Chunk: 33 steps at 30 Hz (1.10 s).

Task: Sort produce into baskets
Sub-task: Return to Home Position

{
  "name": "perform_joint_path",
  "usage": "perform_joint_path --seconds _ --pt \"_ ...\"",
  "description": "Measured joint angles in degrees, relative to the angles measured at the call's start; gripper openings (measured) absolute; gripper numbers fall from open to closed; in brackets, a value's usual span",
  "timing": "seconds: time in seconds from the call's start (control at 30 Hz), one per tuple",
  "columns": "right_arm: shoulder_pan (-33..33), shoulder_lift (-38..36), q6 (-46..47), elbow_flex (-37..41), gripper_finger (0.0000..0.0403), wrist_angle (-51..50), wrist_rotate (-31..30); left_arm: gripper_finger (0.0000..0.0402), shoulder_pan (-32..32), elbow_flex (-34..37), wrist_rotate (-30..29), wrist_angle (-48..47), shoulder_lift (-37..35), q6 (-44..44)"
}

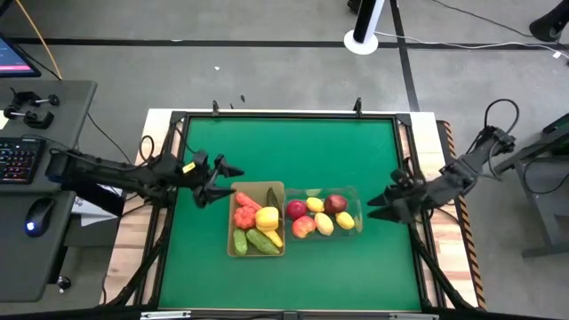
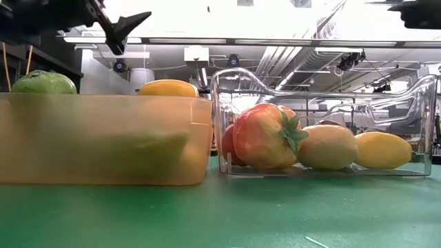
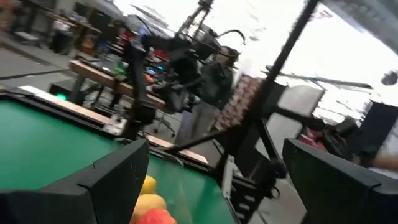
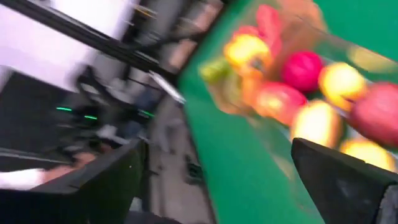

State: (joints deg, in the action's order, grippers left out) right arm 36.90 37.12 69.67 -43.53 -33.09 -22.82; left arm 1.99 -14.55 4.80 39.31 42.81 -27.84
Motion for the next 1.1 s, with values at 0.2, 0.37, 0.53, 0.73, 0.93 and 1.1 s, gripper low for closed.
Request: perform_joint_path --seconds 0.2,0.37,0.53,0.73,0.93,1.1 --pt "0.34 -11.53 -6.99 10.73 0.0397 16.73 -1.78 0.0356 -7.87 0.00 4.87 0.47 0.00 -3.89" --pt "0.34 -18.82 -15.07 12.51 0.0397 19.82 -4.22 0.0356 -13.00 0.00 10.61 0.94 -0.02 -4.88" --pt "0.34 -23.88 -25.37 11.33 0.0397 20.44 -7.07 0.0356 -15.14 0.00 13.58 0.92 -0.11 -4.65" --pt "0.34 -26.75 -31.30 11.26 0.0397 20.93 -9.36 0.0356 -13.94 0.00 13.64 1.30 -0.11 -7.56" --pt "0.34 -26.16 -31.72 11.26 0.0397 20.90 -9.75 0.0356 -9.07 0.00 11.31 4.83 -0.17 -7.27" --pt "0.34 -25.32 -31.13 11.97 0.0397 21.35 -9.67 0.0356 -4.54 0.00 4.19 4.24 -0.44 -5.99"
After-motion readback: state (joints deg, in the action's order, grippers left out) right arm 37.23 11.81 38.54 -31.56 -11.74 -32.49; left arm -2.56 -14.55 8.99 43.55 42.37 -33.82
